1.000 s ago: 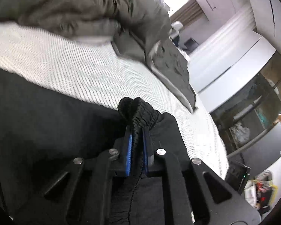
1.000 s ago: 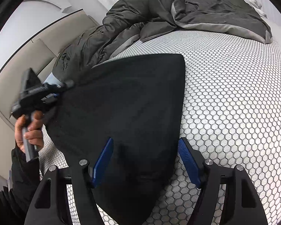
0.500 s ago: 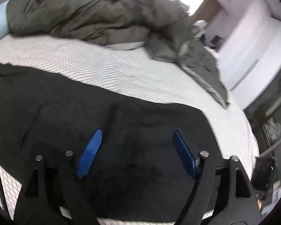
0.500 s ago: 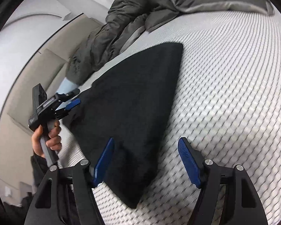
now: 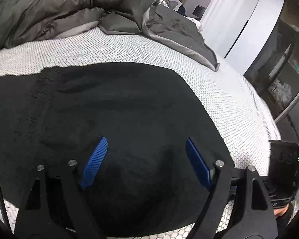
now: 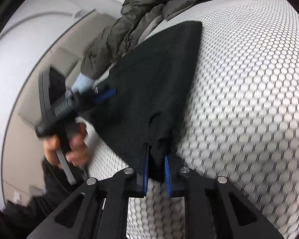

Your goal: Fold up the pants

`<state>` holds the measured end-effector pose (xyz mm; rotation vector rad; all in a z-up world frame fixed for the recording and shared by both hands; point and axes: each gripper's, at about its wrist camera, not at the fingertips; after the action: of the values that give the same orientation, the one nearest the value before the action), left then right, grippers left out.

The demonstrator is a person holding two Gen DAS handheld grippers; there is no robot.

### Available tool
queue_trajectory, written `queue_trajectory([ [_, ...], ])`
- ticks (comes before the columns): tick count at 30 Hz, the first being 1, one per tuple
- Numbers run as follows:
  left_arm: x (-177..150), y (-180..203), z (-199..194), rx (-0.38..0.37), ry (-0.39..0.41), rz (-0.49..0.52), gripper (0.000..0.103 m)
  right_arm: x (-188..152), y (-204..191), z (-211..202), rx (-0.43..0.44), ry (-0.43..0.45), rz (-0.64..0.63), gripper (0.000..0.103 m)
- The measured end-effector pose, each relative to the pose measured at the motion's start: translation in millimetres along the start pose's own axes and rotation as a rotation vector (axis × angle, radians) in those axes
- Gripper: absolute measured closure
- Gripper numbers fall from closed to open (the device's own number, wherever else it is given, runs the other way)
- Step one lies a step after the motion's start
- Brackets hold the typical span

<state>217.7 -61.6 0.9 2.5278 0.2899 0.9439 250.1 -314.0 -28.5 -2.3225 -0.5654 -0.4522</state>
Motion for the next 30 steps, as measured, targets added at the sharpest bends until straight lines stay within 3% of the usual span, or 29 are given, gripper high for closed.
queue_trajectory([
  [2, 3, -3, 0, 0.015, 0.03, 0.024, 0.025, 2, -4, -3, -0.002, 0.002, -0.021, 0.087],
  [5, -3, 9, -9, -0.015, 0.036, 0.071, 0.024, 4, 2, -17, 0.023, 0.058, 0.01, 0.069],
  [8, -28, 34, -14, -0.066, 0.004, 0.158, 0.025, 5, 8, -24, 0.019, 0.091, 0.031, 0.068],
  [9, -38, 42, -13, -0.085, -0.012, 0.191, 0.025, 4, 8, -22, 0.018, 0.074, 0.03, 0.069],
  [12, -65, 67, -8, -0.116, -0.057, 0.293, 0.024, -2, -6, -10, -0.013, 0.001, -0.05, 0.09],
  [17, -84, 83, -9, -0.139, -0.073, 0.336, 0.024, -11, -23, -19, 0.015, 0.02, -0.116, 0.092],
  [20, -89, 89, -10, -0.148, -0.091, 0.337, 0.025, -12, -9, -40, -0.021, 0.074, -0.054, 0.084],
  [22, -93, 95, -5, -0.148, -0.094, 0.355, 0.025, -15, 5, -56, -0.029, 0.126, -0.003, 0.071],
  [25, -107, 107, 4, -0.128, -0.11, 0.409, 0.025, -12, 31, -74, -0.07, 0.208, 0.091, 0.059],
  [27, -118, 115, 12, -0.087, -0.098, 0.456, 0.031, -10, 42, -74, -0.085, 0.219, 0.149, 0.059],
  [29, -128, 121, 17, -0.041, -0.071, 0.507, 0.05, -7, 46, -71, -0.082, 0.21, 0.174, 0.059],
  [30, -132, 123, 18, -0.032, -0.054, 0.524, 0.055, -3, 47, -68, -0.087, 0.201, 0.173, 0.059],
])
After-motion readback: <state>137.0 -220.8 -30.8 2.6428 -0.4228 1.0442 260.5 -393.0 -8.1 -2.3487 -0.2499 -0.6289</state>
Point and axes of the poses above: each gripper's, at about its wrist camera, not at the fingertips, and z roughly the way its jaws point, y to its right, x to its top, and after that the axes turned 13 degrees about -z, right-handed
